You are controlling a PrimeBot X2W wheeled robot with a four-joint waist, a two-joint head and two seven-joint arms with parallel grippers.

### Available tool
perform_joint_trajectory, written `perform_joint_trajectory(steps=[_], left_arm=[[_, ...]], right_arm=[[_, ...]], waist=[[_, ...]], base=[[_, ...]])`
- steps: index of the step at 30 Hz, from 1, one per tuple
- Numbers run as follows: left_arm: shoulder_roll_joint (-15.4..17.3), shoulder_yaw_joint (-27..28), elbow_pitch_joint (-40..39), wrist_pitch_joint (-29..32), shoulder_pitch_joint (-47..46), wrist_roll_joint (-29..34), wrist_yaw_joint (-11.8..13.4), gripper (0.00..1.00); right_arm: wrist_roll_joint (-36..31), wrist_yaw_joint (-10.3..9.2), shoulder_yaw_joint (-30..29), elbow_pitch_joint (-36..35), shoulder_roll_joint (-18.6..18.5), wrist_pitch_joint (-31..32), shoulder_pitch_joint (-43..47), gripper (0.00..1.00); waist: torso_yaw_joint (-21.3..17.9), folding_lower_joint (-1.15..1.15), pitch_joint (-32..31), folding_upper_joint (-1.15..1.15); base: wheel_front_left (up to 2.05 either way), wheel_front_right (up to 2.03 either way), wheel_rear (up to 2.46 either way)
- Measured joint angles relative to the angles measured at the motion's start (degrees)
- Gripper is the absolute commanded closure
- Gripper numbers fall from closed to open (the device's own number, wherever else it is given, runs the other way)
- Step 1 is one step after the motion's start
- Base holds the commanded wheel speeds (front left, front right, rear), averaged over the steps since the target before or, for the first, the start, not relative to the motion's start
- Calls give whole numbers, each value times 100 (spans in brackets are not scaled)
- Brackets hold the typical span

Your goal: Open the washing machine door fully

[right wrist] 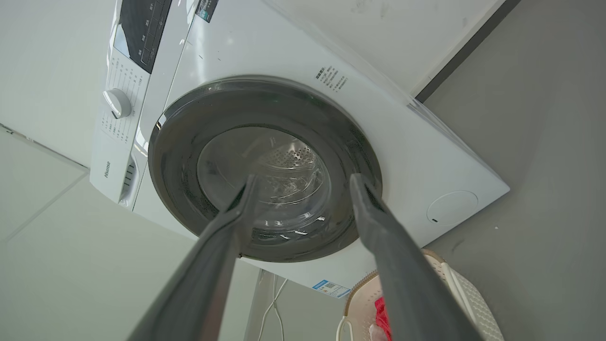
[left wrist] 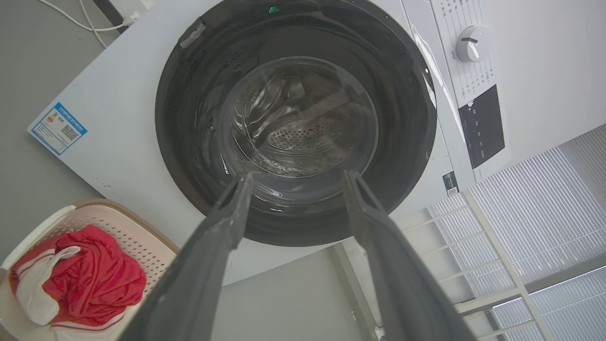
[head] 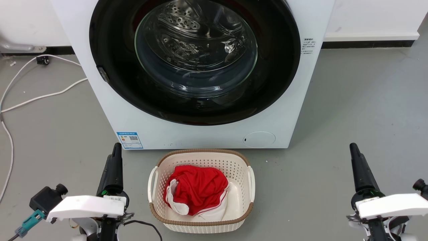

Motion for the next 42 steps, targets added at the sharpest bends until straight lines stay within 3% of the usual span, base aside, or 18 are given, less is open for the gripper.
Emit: perform_joint_trajectory(steps=[14,42], left_arm=[[1,-196,-203,-263,67,1700,127,0],[48,-390,-144,-695,150,3898,196,0]], right_arm=[[-1946,0,200,-88,0,-277,116,0],[-4143,1,230,-209,0,-481,221,0]], waist=[[-11,0,-2,0],[-14,0,-8,0]], base=[[0,0,0],[0,0,0]])
